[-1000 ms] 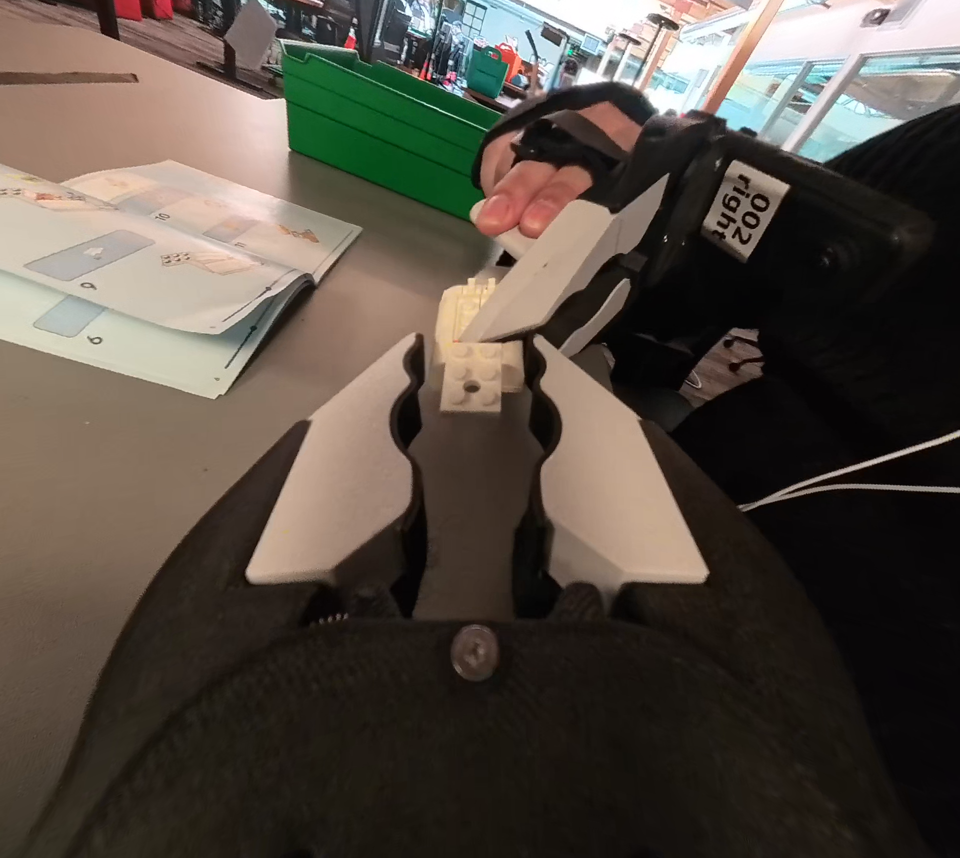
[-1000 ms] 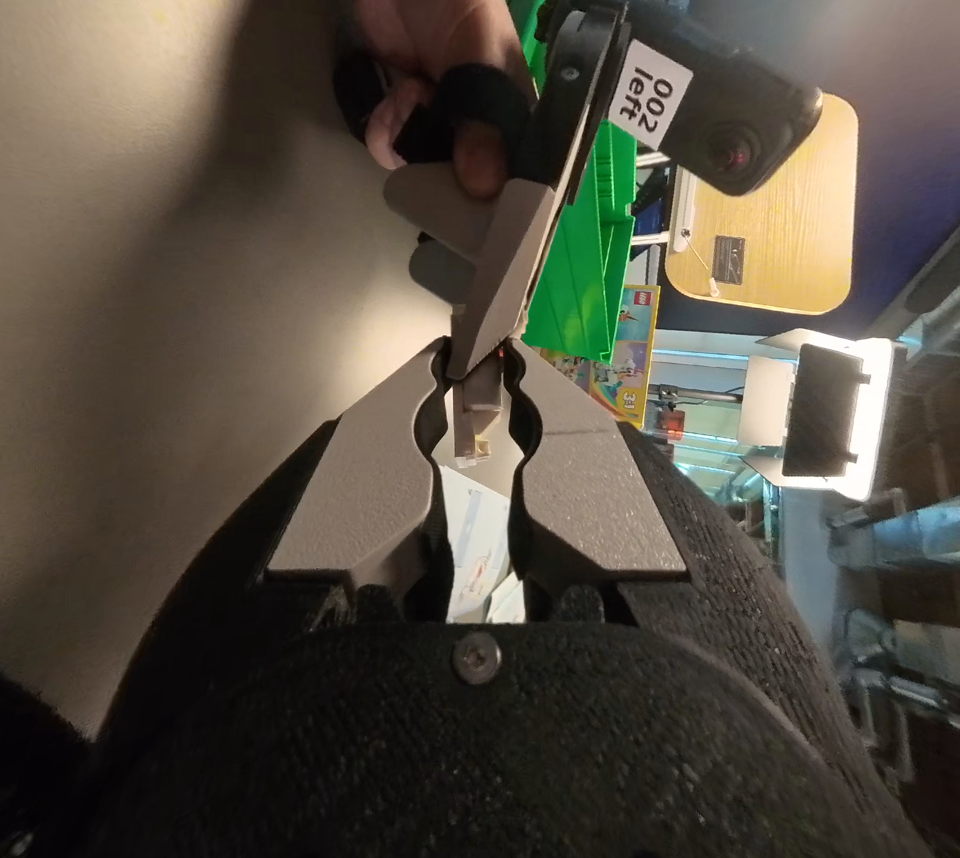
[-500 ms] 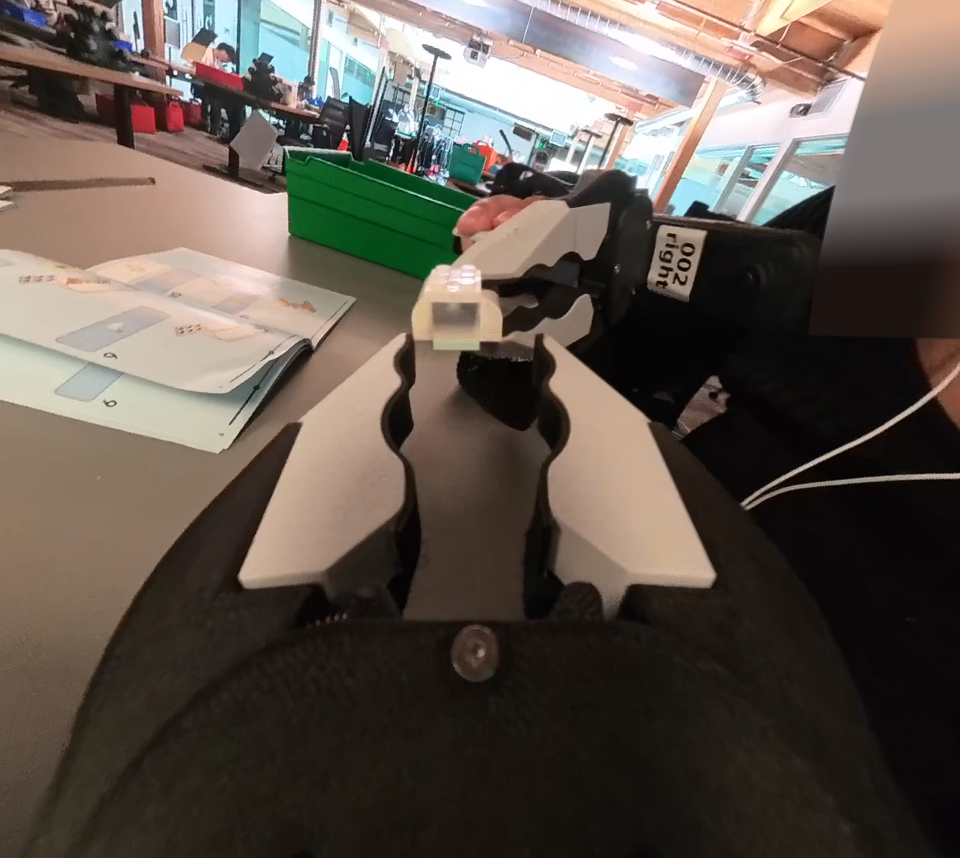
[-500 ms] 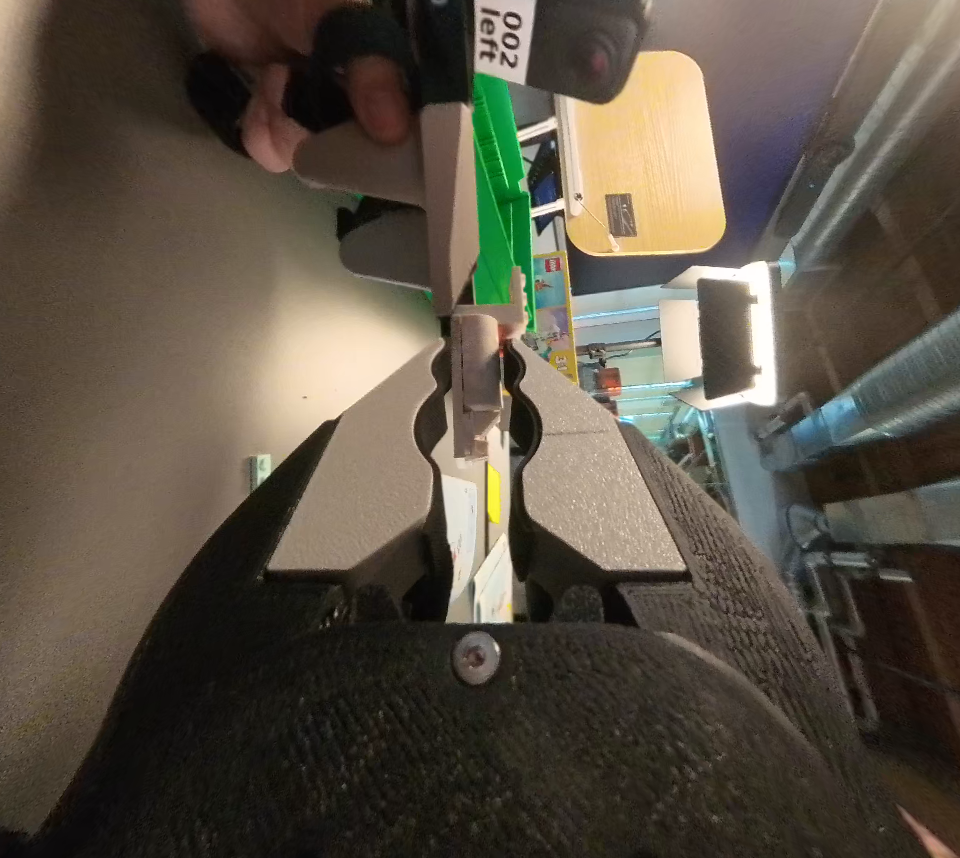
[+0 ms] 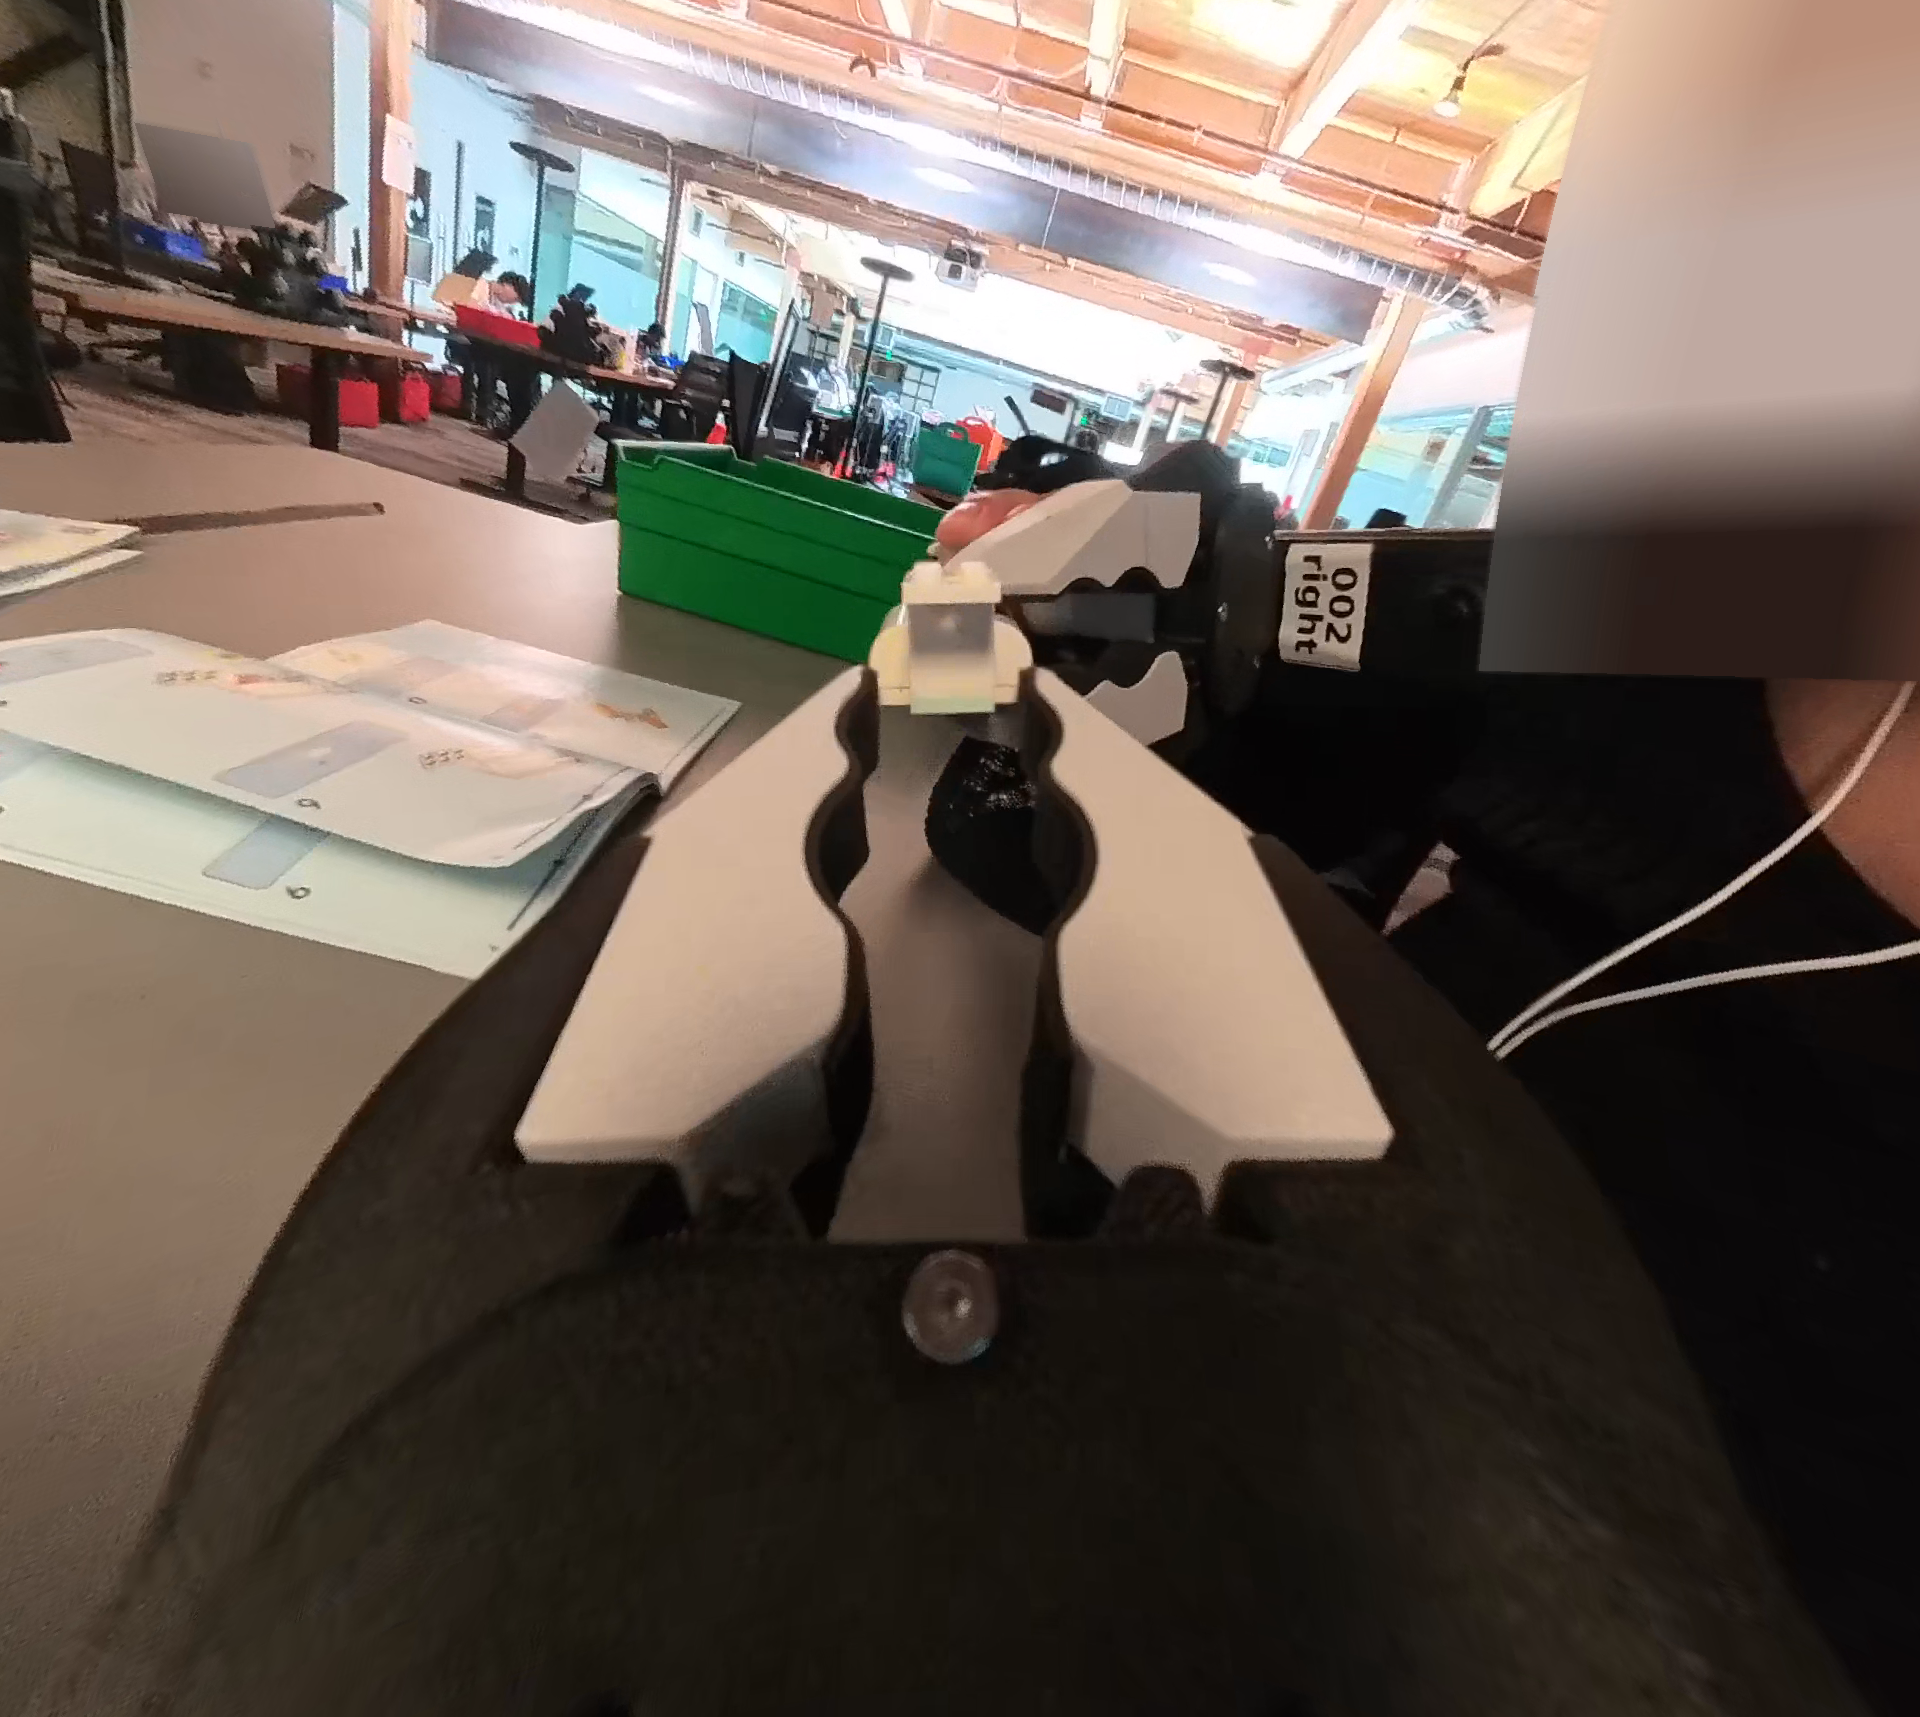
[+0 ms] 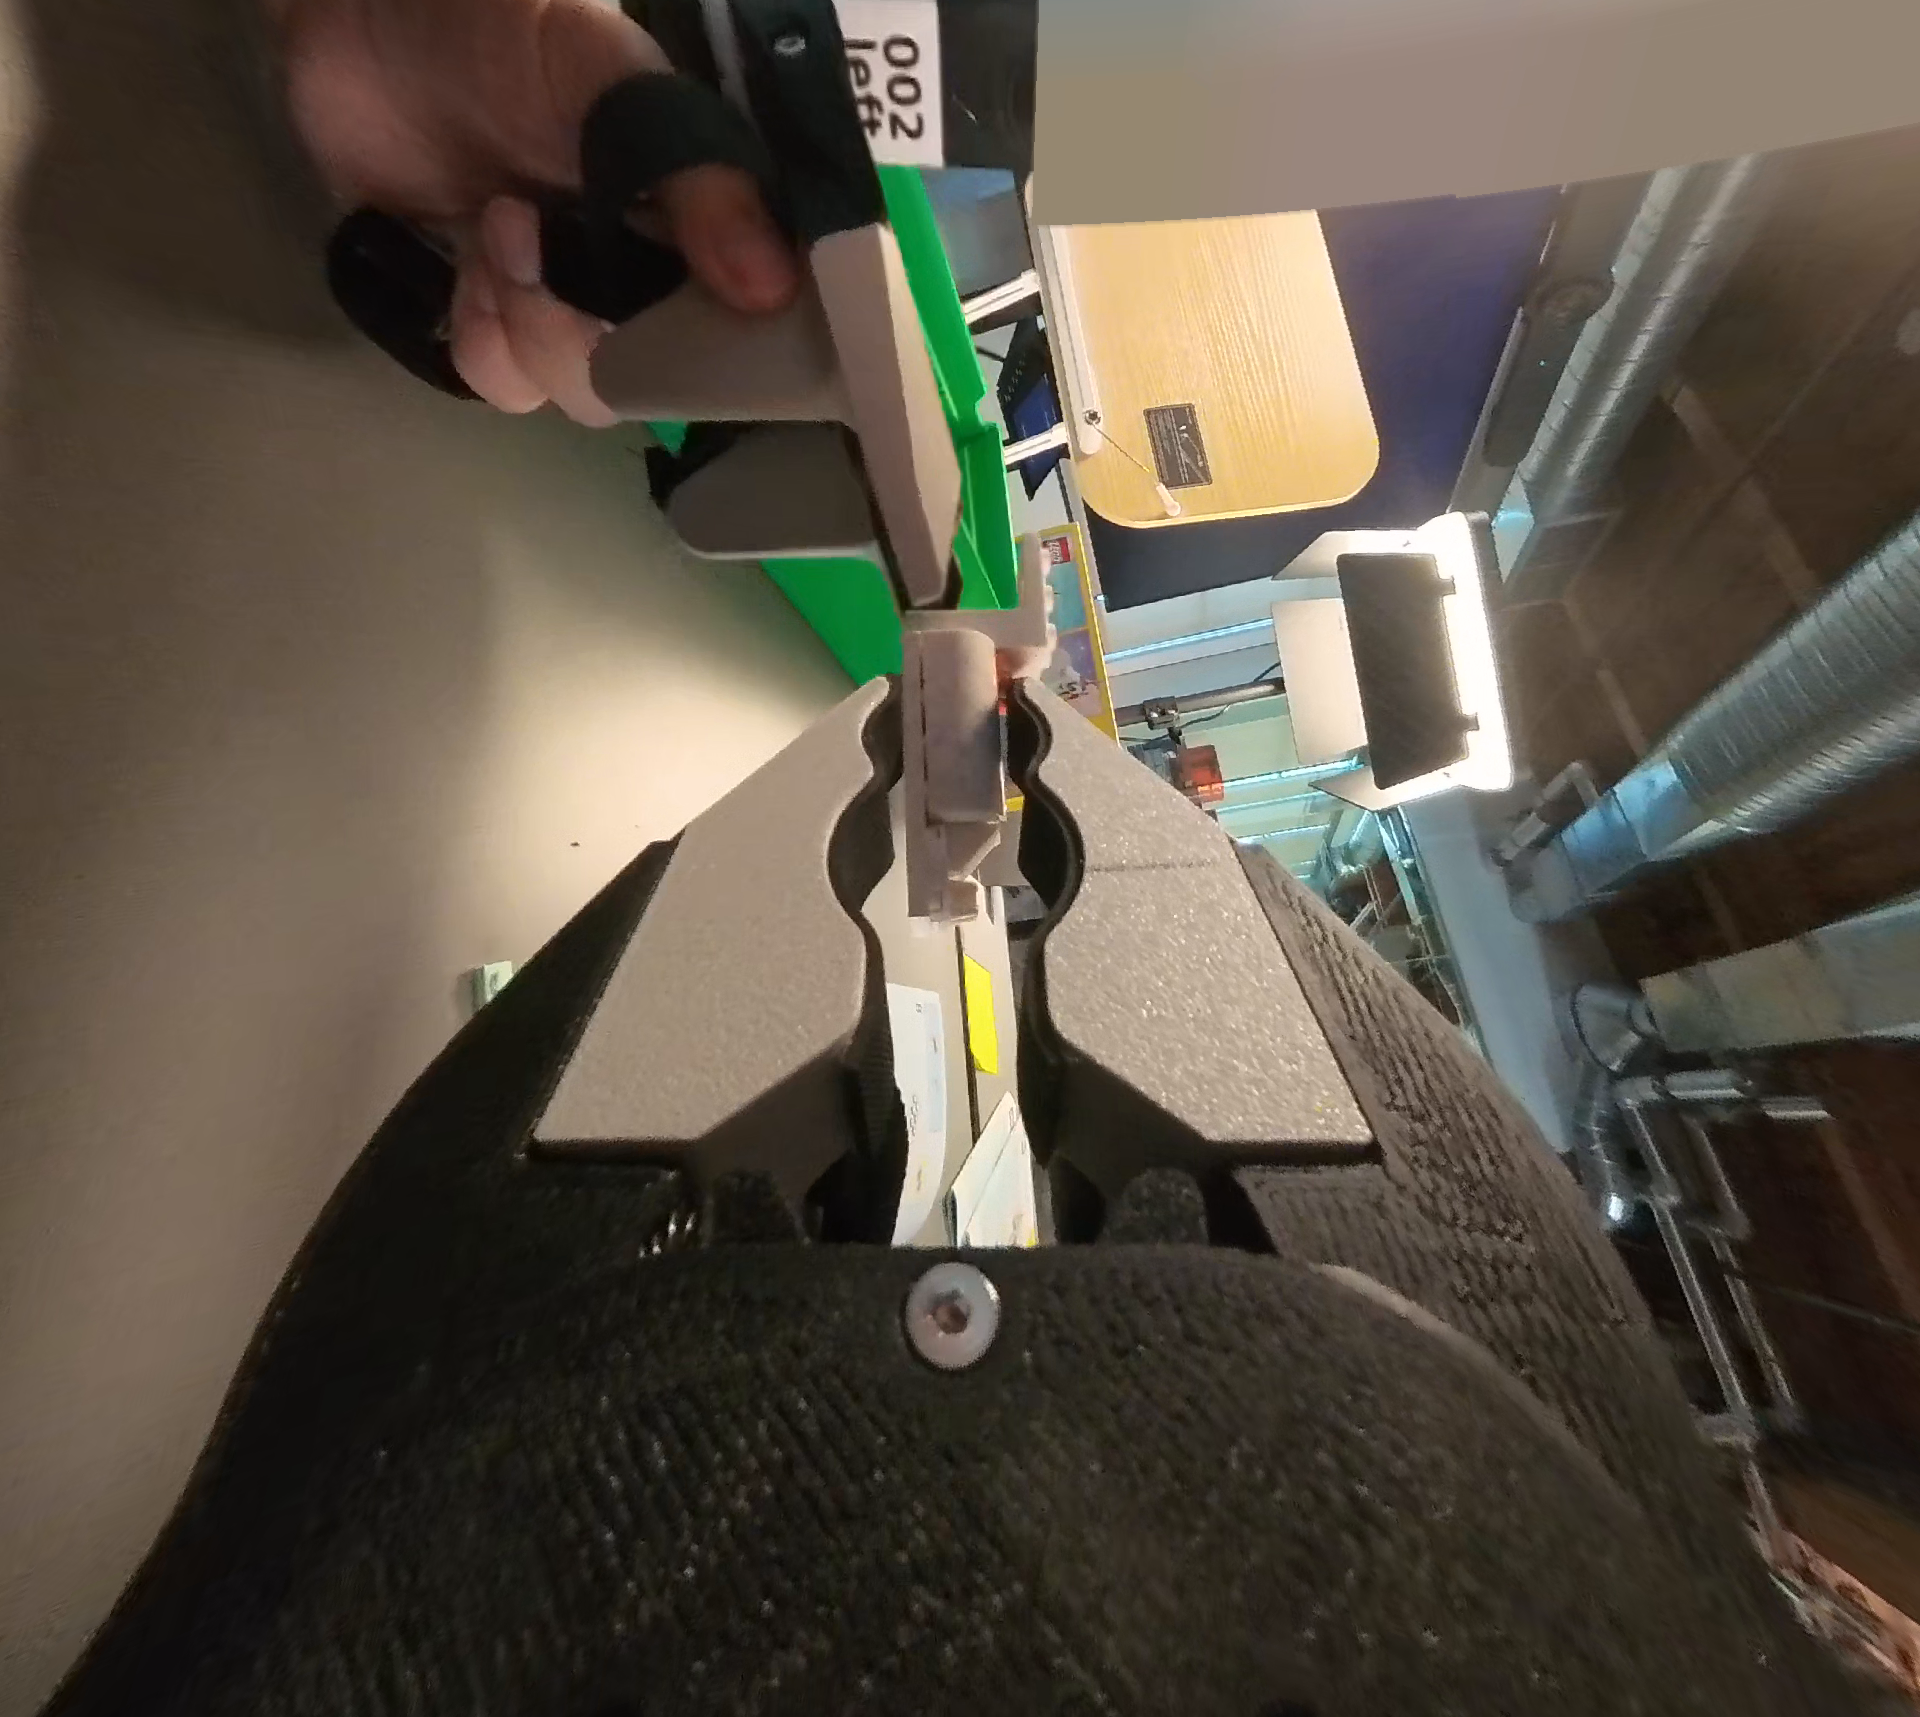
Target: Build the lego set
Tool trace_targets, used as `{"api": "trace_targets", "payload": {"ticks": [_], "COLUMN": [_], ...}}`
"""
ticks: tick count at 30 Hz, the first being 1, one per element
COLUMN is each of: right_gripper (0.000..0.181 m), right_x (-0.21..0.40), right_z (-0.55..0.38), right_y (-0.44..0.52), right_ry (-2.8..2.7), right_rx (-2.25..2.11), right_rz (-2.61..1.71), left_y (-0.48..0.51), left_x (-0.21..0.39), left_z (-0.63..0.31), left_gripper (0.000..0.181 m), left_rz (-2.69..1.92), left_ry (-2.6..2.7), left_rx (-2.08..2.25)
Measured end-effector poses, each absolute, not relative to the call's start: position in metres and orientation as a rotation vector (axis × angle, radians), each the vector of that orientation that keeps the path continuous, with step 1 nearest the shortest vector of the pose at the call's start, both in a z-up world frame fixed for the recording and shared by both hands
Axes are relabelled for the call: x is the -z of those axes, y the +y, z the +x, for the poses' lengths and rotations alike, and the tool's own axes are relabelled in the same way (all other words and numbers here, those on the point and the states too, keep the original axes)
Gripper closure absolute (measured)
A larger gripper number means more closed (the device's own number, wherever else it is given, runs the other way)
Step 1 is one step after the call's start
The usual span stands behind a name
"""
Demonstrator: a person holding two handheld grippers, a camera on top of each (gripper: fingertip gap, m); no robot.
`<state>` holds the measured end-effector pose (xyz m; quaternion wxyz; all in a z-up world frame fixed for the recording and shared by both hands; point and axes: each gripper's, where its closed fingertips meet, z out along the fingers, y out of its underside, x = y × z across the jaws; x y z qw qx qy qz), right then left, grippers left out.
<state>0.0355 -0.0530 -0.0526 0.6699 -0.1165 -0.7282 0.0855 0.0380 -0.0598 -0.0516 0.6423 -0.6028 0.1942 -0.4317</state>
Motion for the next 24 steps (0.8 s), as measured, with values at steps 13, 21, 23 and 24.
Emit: {"api": "trace_targets", "payload": {"ticks": [13, 21, 23, 24], "right_gripper": [0.164, 0.164, 0.164, 0.164], "right_x": [0.054, 0.057, 0.059, 0.061], "right_z": [0.036, 0.042, 0.044, 0.044], "right_y": [-0.055, -0.060, -0.061, -0.061], "right_ry": [-1.657, -1.754, -1.778, -1.789], "right_rx": [-0.147, 0.060, 0.121, 0.157], "right_rz": [-0.188, 0.009, 0.058, 0.081], "left_y": [-0.060, -0.065, -0.065, -0.065], "left_x": [0.054, 0.059, 0.061, 0.062], "left_z": [0.043, 0.050, 0.052, 0.053], "left_gripper": [0.167, 0.167, 0.167, 0.168], "left_rz": [-1.447, -1.482, -1.494, -1.499], "left_ry": [0.510, 0.564, 0.575, 0.576], "left_rx": [0.944, 0.935, 0.933, 0.932]}}
